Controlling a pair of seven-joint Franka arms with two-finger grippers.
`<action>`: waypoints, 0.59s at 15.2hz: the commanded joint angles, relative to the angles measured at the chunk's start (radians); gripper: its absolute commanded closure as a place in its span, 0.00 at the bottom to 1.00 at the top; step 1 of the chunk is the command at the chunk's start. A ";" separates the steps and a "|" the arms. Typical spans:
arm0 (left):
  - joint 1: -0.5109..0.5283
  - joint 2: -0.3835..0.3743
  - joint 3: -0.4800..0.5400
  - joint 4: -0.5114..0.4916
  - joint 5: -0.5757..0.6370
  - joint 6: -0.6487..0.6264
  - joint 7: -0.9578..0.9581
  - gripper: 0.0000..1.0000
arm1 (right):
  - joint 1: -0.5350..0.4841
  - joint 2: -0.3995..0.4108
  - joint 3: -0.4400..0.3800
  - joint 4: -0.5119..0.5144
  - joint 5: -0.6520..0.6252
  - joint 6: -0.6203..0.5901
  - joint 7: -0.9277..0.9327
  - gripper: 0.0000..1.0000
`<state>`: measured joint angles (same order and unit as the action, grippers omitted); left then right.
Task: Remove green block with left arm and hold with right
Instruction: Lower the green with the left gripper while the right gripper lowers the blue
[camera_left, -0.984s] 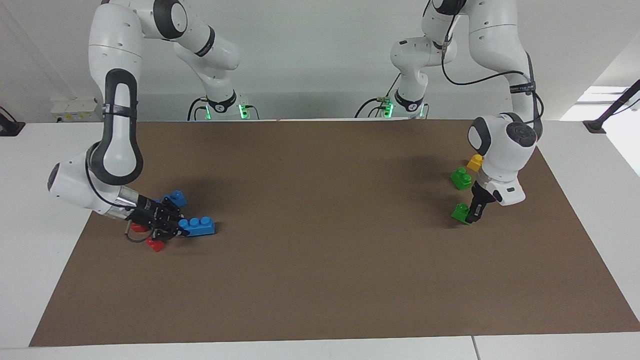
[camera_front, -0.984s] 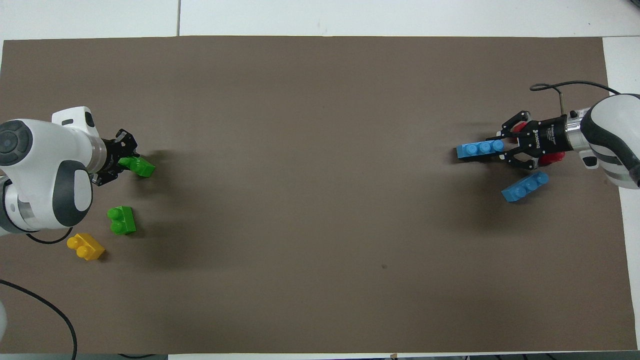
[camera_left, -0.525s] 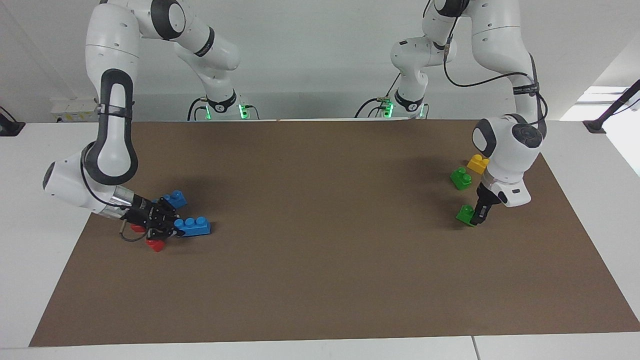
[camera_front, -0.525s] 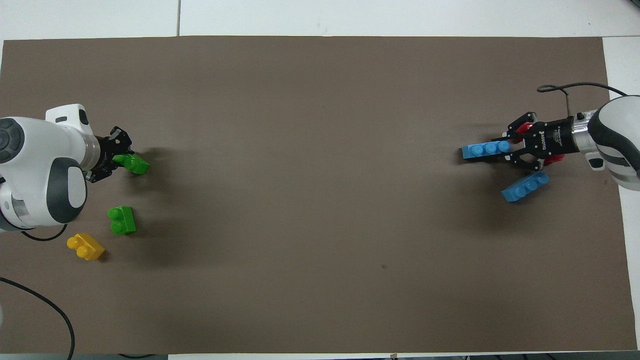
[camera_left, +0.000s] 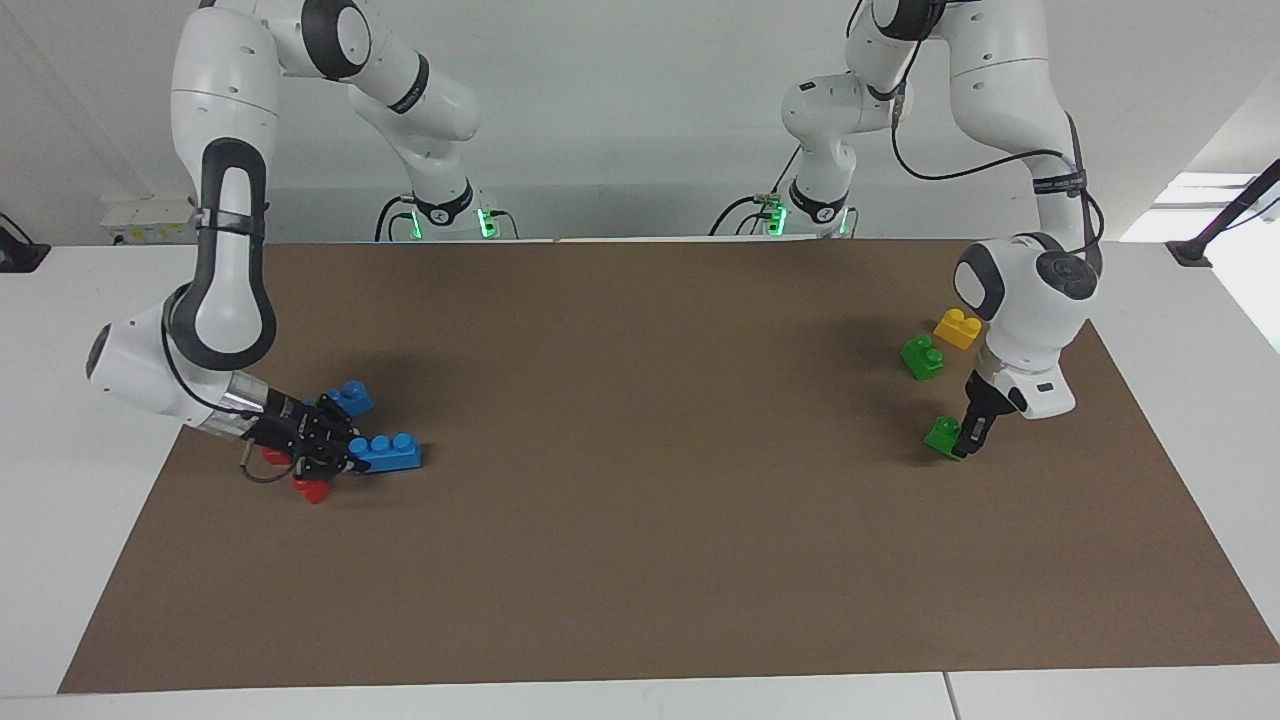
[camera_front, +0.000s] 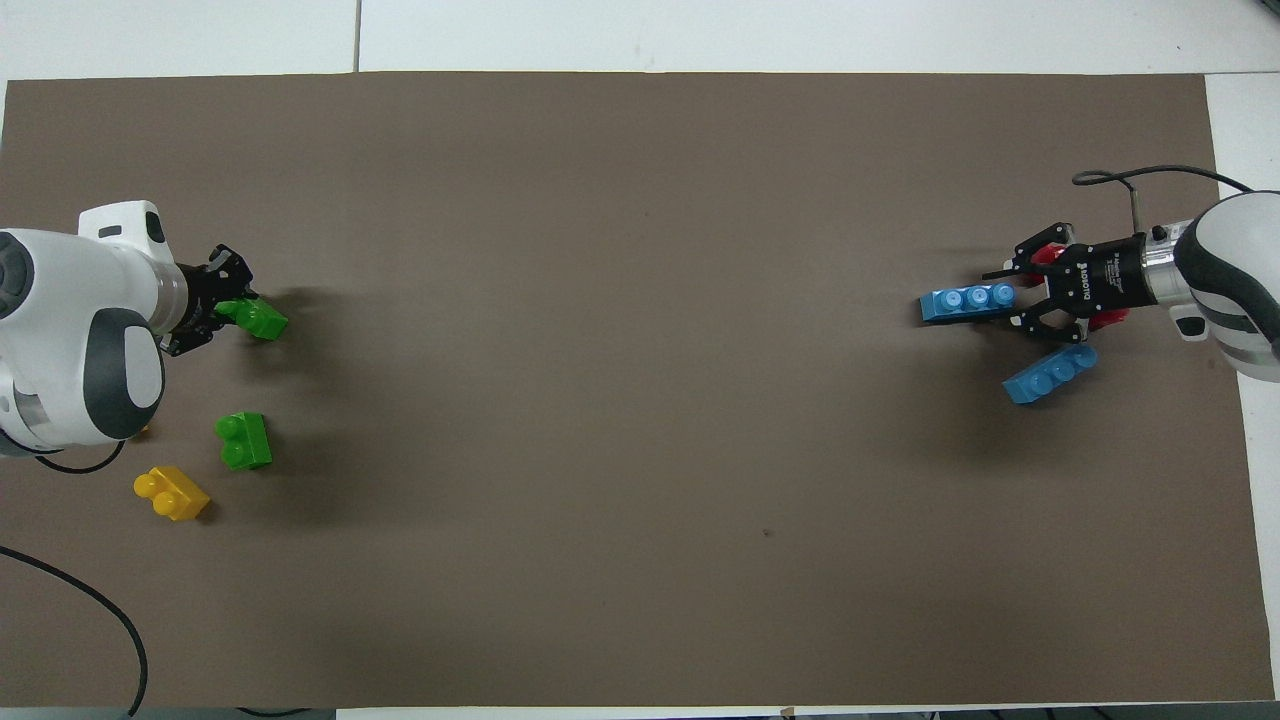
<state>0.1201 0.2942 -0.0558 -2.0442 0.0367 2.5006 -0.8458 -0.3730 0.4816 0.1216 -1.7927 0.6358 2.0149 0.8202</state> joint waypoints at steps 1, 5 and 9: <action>0.003 0.034 -0.007 0.012 -0.008 0.024 0.017 1.00 | -0.014 -0.003 0.013 -0.007 -0.024 0.010 -0.019 0.23; -0.002 0.034 -0.007 0.010 -0.008 0.026 0.021 0.00 | -0.015 -0.014 0.013 0.010 -0.024 -0.005 -0.009 0.15; -0.002 0.019 -0.009 0.010 -0.009 0.003 0.021 0.00 | 0.009 -0.076 0.013 0.021 -0.027 -0.021 0.005 0.00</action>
<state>0.1198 0.3116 -0.0655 -2.0442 0.0367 2.5031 -0.8421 -0.3701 0.4559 0.1266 -1.7714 0.6357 2.0100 0.8199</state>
